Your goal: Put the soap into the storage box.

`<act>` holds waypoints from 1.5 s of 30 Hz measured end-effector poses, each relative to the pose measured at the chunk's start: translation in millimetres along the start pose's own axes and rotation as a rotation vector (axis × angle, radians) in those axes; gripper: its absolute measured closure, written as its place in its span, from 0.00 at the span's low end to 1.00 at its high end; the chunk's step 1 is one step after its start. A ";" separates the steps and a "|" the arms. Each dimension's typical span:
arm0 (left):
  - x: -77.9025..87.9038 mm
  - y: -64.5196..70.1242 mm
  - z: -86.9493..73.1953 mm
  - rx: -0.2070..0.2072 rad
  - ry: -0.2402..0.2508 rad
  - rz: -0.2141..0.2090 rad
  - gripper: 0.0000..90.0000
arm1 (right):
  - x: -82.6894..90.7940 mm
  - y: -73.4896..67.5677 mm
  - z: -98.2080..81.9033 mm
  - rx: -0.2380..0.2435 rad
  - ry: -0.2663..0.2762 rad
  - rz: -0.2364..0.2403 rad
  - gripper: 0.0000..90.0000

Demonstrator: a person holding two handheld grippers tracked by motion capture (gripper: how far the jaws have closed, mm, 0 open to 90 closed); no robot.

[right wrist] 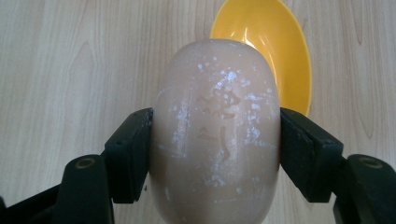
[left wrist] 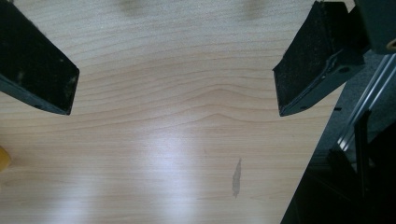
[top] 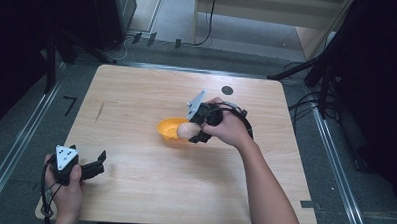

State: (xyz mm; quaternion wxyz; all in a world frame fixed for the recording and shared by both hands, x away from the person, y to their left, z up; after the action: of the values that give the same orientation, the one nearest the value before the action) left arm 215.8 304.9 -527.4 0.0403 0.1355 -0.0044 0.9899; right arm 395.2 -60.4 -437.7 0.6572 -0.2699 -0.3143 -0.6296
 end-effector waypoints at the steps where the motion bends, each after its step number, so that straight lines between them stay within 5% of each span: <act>1: 0.1 0.0 0.0 0.001 0.001 0.000 0.00 | -1.3 1.3 1.5 0.001 -0.001 -0.001 0.36; 14: 0.1 -0.3 0.0 0.005 0.001 -0.002 0.00 | -14.3 20.3 7.4 0.002 0.009 0.014 0.36; 45: 0.5 -1.4 -0.2 0.019 0.010 -0.008 0.00 | -47.4 38.2 20.0 -0.005 -0.023 0.071 0.36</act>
State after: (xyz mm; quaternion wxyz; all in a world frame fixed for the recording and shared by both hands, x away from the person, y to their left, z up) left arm 215.3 306.3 -527.4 0.0428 0.1310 0.0056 0.9904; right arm 431.4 -11.9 -458.7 0.6748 -0.2900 -0.3105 -0.6035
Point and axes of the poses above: each handheld gripper's, and its own axes: x roughly backward along the jaws, z roughly out of its top, y roughly to its right, the point moved 1 cm from there along -x, roughly forward along the jaws, and after that the axes turned 12 degrees about y, right-handed, at the moved point
